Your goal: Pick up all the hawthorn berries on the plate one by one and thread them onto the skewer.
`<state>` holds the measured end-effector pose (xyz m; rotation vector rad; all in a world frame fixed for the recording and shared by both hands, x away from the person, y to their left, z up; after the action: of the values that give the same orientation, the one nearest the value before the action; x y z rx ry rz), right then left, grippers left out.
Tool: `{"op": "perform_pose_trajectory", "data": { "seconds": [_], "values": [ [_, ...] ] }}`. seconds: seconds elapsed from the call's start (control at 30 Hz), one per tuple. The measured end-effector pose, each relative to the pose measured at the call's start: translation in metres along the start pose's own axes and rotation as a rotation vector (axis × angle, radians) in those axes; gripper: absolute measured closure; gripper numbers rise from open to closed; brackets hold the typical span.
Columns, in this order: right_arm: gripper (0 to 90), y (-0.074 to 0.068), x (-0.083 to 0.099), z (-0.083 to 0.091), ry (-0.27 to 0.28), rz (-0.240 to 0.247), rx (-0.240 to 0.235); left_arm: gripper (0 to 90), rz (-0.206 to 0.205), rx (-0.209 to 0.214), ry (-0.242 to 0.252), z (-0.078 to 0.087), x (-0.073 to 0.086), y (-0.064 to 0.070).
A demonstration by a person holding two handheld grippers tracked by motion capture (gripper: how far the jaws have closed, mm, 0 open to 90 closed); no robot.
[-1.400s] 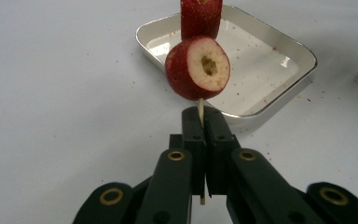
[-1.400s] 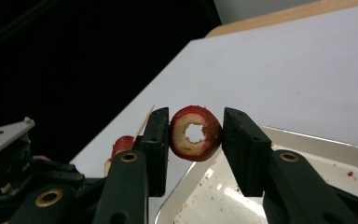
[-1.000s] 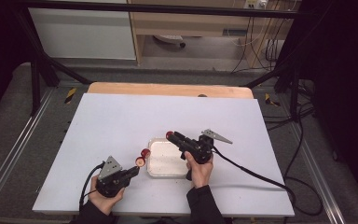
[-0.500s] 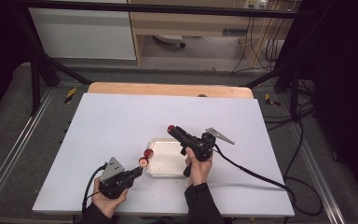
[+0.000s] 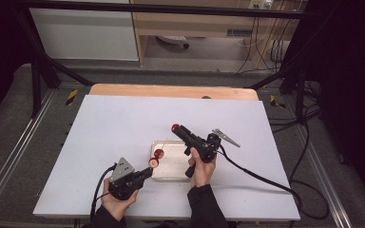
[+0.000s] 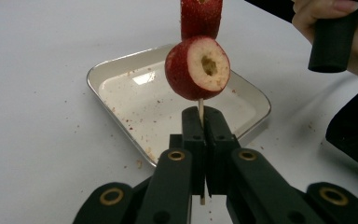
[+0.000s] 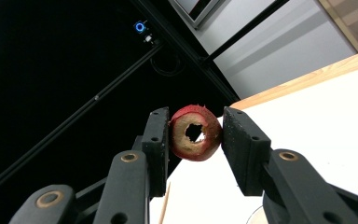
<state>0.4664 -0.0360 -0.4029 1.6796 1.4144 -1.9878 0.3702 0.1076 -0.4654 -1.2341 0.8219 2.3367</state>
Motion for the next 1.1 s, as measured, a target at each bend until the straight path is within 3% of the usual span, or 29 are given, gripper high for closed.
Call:
{"op": "perform_pose_trajectory", "data": {
  "seconds": [0.4, 1.1],
  "values": [
    [62.8, -0.001, -0.001, 0.000, 0.018, -0.006, -0.007, 88.2, 0.003, 0.013, 0.000, -0.013, -0.007, 0.011],
    [62.9, -0.003, 0.005, 0.000, 0.001, 0.011, -0.015, 88.2, 0.021, 0.010, 0.001, -0.016, -0.007, 0.010]
  ]
}}
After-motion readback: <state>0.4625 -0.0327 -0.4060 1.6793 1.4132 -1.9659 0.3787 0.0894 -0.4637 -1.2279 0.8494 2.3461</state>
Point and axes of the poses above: each handheld gripper's, and its own axes: z roughly backward along the jaws, x roughly out of its underside, y roughly to its right, the point moved 9 cm from there along -z, roughly forward along the jaws, and after that the axes turned 11 degrees about z, right-handed, at the moved point
